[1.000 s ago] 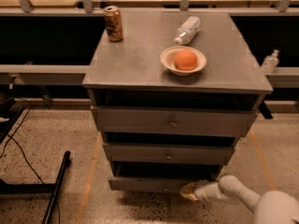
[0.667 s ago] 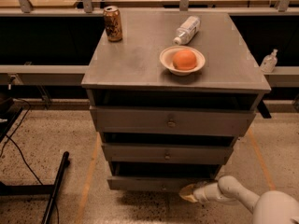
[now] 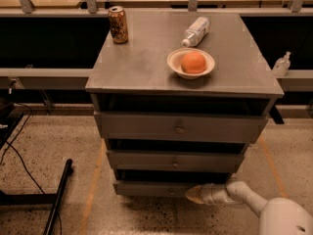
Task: Close bottom drawer
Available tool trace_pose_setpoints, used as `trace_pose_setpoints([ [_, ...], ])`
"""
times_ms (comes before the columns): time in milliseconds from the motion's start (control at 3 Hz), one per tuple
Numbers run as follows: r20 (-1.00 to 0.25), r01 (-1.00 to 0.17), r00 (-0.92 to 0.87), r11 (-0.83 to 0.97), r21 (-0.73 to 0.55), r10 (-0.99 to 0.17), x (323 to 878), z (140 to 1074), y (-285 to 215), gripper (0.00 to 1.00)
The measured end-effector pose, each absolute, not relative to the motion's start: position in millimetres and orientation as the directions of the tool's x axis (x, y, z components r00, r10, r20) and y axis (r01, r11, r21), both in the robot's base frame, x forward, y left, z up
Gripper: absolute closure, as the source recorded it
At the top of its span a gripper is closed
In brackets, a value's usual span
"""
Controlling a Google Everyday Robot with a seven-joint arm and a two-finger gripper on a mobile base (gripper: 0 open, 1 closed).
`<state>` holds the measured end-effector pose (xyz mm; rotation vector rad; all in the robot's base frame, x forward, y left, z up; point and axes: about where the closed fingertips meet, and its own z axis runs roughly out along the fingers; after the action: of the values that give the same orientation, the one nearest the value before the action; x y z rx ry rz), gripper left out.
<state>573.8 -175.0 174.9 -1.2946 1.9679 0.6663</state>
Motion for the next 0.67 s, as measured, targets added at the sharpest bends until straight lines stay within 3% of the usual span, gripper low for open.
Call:
trace_pose_setpoints([
  [667,-0.782,-0.92,-0.266,0.39,0.032,-0.563,593.4,177.4,-173.1,1.0],
])
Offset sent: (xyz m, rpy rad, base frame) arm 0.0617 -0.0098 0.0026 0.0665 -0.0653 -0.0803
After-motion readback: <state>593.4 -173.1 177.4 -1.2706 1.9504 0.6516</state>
